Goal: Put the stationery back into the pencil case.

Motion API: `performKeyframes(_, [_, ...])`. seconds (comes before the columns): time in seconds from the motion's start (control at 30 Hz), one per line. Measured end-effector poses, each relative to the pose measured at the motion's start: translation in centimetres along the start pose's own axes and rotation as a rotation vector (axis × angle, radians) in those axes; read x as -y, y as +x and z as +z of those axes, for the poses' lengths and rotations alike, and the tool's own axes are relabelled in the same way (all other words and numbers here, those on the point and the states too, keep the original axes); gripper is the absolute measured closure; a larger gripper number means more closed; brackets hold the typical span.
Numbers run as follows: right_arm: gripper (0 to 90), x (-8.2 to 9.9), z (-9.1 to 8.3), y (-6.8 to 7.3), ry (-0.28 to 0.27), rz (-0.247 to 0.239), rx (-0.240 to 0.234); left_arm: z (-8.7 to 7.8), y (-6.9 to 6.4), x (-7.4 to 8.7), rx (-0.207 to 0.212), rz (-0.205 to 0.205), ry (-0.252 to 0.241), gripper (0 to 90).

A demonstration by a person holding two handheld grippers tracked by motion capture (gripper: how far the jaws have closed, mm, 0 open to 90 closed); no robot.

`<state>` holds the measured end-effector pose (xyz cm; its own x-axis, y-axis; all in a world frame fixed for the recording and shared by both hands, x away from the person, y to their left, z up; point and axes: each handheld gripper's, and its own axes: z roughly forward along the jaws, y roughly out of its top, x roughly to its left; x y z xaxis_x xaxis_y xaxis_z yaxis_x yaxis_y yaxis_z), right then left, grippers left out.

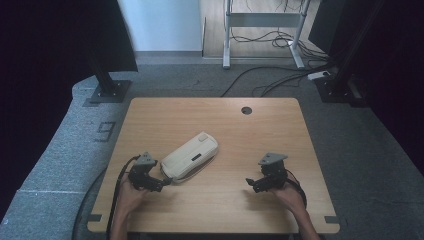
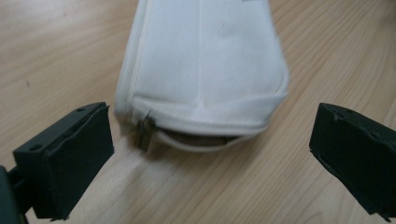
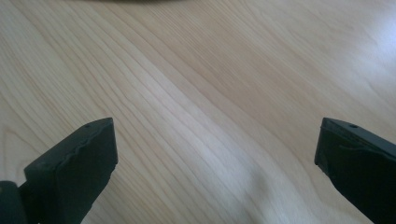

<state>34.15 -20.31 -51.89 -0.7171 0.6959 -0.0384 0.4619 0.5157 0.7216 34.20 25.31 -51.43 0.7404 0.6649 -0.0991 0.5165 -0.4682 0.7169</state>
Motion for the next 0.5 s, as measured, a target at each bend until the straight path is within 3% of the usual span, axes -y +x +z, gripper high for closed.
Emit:
performKeyframes(0.3, [0.0,2.8,-0.1,-1.5,0.017,0.069,0.043,0.5,0.8,2.0,-0.024,-0.023,0.026,0.0])
performKeyframes(0.5, [0.0,4.2,0.3,-1.8,0.012,0.114,0.04,1.4,0.9,3.1,-0.051,-0.014,0.063,0.0])
